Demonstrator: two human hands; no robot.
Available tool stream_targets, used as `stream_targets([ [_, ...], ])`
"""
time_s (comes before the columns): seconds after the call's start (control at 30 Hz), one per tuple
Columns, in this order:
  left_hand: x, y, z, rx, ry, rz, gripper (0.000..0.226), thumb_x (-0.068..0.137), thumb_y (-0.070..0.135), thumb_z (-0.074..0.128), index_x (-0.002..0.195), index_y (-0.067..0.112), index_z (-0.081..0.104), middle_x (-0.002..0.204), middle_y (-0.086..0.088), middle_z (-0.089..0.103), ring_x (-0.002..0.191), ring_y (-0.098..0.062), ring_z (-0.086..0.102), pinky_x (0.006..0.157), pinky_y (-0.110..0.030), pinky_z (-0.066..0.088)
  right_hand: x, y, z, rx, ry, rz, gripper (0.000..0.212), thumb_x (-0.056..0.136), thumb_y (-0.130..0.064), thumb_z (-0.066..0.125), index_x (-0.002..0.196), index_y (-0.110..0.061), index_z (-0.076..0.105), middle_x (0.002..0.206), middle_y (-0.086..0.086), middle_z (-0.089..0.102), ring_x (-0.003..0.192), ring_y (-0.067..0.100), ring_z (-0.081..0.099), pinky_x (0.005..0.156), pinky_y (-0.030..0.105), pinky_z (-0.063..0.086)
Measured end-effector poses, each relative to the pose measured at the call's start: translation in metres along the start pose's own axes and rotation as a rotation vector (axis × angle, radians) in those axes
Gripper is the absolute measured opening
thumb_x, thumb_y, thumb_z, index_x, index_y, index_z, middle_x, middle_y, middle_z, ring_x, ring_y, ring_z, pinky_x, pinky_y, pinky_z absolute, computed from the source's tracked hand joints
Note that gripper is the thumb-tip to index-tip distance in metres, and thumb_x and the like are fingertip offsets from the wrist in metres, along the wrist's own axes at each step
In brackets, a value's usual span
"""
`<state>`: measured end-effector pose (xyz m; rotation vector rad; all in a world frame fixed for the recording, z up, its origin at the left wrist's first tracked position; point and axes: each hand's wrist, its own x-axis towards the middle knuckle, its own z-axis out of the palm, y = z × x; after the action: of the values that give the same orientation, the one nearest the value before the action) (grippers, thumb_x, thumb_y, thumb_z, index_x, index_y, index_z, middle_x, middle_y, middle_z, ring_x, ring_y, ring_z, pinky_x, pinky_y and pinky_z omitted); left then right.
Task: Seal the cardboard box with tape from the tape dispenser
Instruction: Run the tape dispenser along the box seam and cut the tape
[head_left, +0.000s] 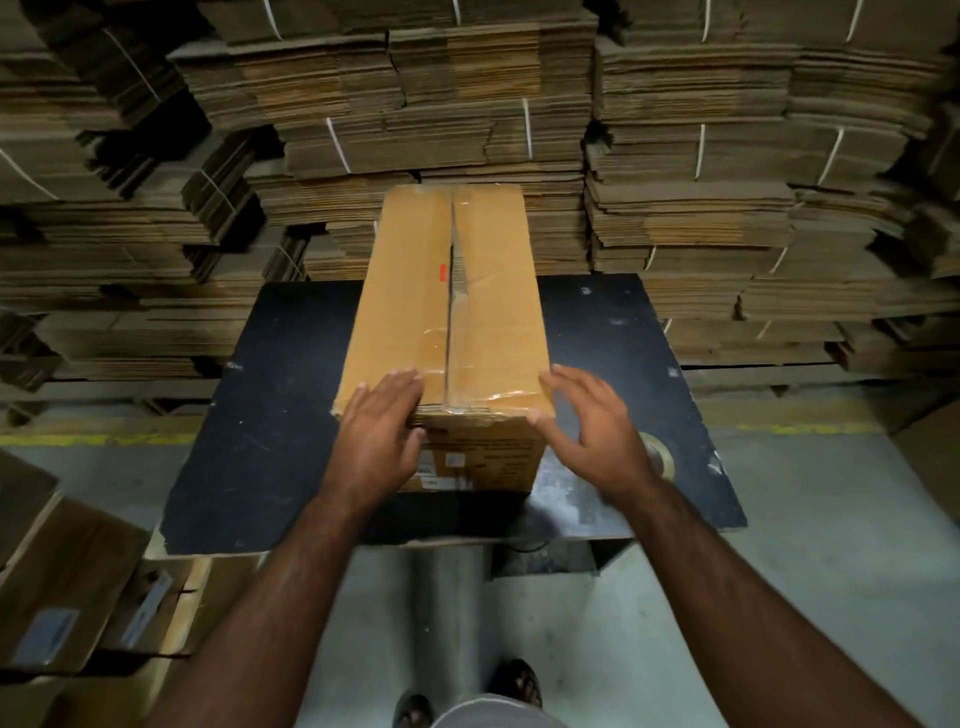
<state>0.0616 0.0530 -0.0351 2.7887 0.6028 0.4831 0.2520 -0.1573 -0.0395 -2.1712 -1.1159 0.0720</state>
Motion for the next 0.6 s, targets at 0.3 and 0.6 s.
stream_targets([
  [0.3, -0.005, -0.011, 0.020, 0.278, -0.103, 0.072, 0.098, 0.081, 0.060, 0.045, 0.157, 0.010, 0.007, 0.165, -0.008, 0.007, 0.151, -0.025, 0.006, 0.120, -0.046, 0.003, -0.045, 0.129, 0.031, -0.091, -0.265, 0.576, 0.039, 0.082, -0.024, 0.077, 0.104, -0.004, 0.052, 0.115, 0.023, 0.057, 0.113, 0.036, 0.054, 0.090, 0.032, 0.039],
  [0.6, -0.005, -0.009, 0.014, 0.336, -0.171, 0.049, 0.107, 0.076, 0.061, 0.052, 0.158, 0.011, 0.005, 0.166, -0.007, 0.004, 0.151, -0.025, 0.006, 0.121, -0.049, 0.005, -0.006, 0.146, 0.051, 0.105, -0.159, 0.757, 0.055, 0.076, -0.003, 0.076, 0.116, -0.018, 0.040, 0.121, 0.016, 0.056, 0.101, 0.033, 0.058, 0.077, 0.033, 0.045],
])
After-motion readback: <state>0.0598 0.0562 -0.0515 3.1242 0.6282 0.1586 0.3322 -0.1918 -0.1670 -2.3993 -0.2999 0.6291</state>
